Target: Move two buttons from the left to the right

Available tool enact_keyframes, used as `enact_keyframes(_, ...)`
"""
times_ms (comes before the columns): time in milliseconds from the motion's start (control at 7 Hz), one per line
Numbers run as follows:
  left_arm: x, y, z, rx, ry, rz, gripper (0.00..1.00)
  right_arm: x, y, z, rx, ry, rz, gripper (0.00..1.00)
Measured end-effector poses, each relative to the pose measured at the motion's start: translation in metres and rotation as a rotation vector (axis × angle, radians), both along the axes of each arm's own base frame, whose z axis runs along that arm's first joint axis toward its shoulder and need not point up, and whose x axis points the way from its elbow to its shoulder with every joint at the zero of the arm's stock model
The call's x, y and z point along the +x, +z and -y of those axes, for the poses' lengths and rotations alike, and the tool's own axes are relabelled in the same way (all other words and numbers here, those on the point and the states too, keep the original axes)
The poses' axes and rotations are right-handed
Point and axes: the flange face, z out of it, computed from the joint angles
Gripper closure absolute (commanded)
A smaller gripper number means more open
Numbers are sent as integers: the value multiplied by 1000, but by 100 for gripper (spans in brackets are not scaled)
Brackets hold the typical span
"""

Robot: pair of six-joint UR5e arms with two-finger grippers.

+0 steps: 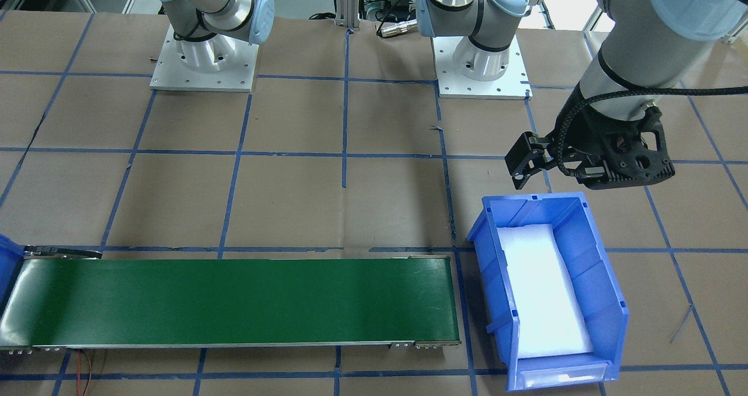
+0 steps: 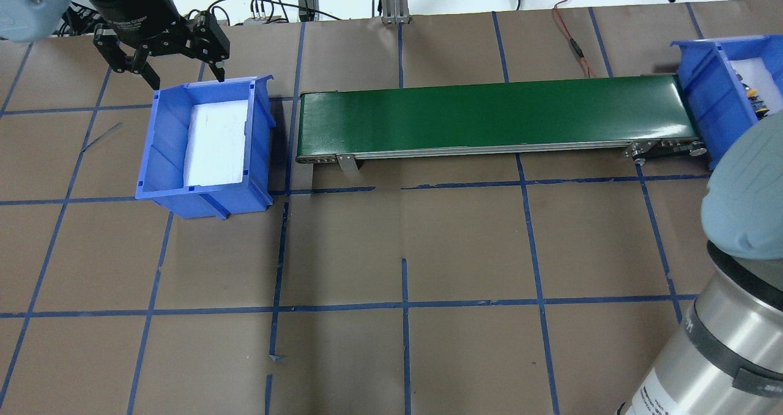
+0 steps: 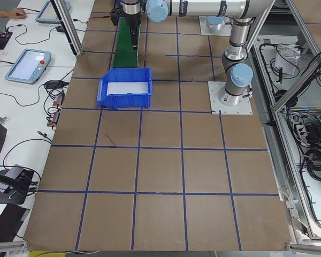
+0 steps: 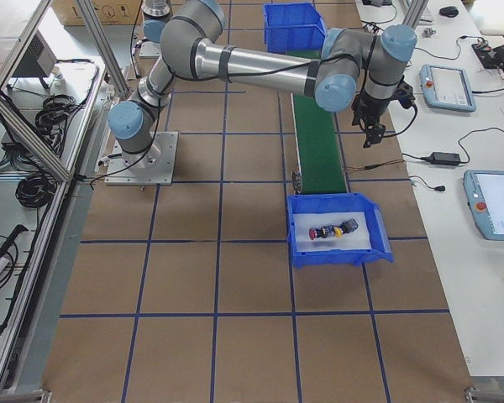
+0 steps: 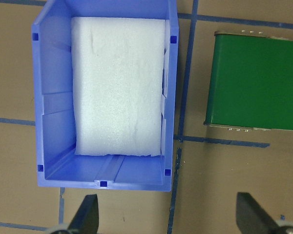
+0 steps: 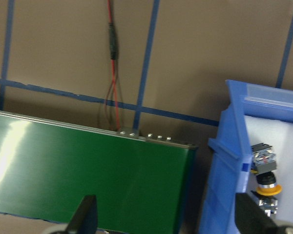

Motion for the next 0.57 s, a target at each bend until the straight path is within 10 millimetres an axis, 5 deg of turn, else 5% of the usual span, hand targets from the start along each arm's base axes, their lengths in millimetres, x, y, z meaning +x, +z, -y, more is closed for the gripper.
enact_keyframes(286, 0, 0, 0, 0, 0, 0, 0, 78, 36, -26, 34, -41, 13, 3)
enact_keyframes(571, 0, 0, 0, 0, 0, 0, 0, 112, 67, -76, 105, -41, 25, 3)
